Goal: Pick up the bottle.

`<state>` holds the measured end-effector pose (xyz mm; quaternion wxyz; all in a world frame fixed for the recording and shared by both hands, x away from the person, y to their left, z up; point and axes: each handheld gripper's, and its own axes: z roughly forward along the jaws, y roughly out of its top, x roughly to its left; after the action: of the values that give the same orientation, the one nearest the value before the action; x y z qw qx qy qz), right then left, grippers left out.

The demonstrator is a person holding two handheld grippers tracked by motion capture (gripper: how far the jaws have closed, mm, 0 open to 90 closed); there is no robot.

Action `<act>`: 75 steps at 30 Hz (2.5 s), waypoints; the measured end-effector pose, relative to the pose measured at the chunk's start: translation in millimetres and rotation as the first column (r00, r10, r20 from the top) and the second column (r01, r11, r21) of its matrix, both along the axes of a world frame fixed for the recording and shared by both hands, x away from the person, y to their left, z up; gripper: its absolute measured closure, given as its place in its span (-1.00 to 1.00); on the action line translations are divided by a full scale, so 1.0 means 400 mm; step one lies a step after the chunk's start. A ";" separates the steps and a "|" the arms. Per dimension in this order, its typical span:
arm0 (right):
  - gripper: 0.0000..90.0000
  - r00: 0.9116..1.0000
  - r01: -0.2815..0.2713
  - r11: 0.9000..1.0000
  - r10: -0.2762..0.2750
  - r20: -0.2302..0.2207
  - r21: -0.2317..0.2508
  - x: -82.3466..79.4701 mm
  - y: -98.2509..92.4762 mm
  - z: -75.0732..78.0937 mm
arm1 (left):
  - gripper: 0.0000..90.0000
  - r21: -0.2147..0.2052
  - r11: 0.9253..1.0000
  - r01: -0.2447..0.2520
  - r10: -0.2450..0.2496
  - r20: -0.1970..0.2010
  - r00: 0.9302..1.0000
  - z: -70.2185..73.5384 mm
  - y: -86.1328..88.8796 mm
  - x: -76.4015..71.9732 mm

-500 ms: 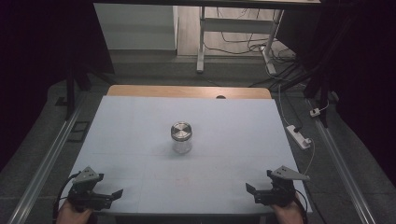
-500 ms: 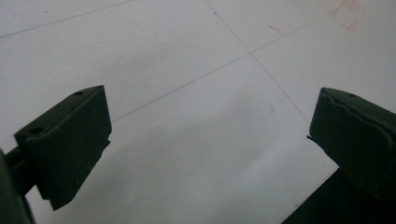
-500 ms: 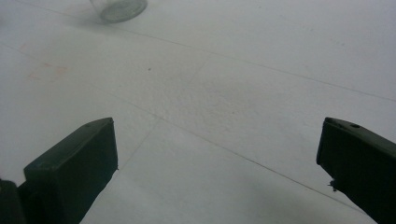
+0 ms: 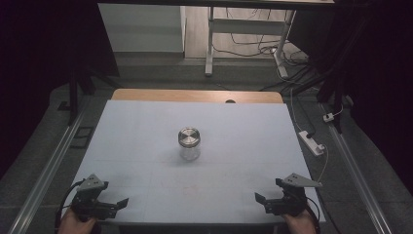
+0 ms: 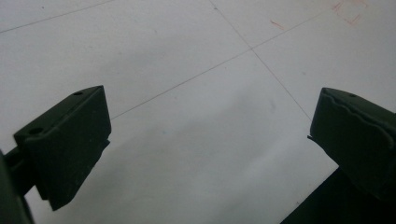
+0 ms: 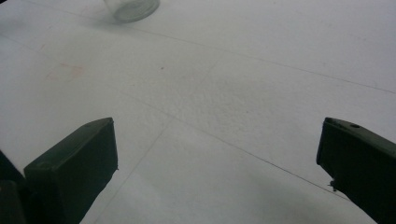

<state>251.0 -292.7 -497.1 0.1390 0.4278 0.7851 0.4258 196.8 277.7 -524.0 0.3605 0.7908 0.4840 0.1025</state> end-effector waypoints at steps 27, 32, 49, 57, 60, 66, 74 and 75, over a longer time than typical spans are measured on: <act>-1.00 1.000 -0.005 1.000 0.005 -0.010 -0.019 0.001 0.003 -0.002 | -1.00 -0.026 0.999 0.024 -0.023 0.039 0.999 0.019 0.003 0.015; -1.00 1.000 -0.010 1.000 0.010 -0.008 -0.022 0.000 0.003 -0.002 | -1.00 -0.022 0.999 0.033 -0.032 0.045 0.998 0.022 -0.002 0.020; -1.00 1.000 -0.011 1.000 0.011 -0.016 -0.028 0.001 0.005 -0.003 | -1.00 -0.031 0.991 0.134 -0.130 0.094 0.987 0.035 -0.038 0.054; -1.00 1.000 -0.001 1.000 0.001 -0.017 -0.028 0.000 0.004 -0.003 | -1.00 -0.056 0.977 0.205 -0.196 0.139 0.971 0.033 -0.055 0.084; -1.00 1.000 -0.002 1.000 0.001 -0.017 -0.024 0.000 0.003 -0.002 | -1.00 -0.071 0.974 0.216 -0.204 0.144 0.968 0.033 -0.062 0.096; -1.00 1.000 -0.006 1.000 0.006 -0.018 -0.026 0.000 0.004 -0.003 | -1.00 -0.080 0.971 0.224 -0.213 0.134 0.968 0.032 -0.077 0.118; -1.00 1.000 -0.001 1.000 0.001 -0.016 -0.029 0.000 0.004 -0.003 | -1.00 -0.083 0.968 0.236 -0.223 0.142 0.965 0.033 -0.096 0.145; -1.00 1.000 -0.003 1.000 0.002 -0.016 -0.029 0.000 0.004 -0.003 | -1.00 -0.081 0.968 0.237 -0.225 0.140 0.964 0.033 -0.098 0.149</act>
<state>251.0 -291.0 -498.2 0.1381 0.4282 0.7928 0.4112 256.5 238.3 -510.8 0.4388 0.8150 0.3682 0.0874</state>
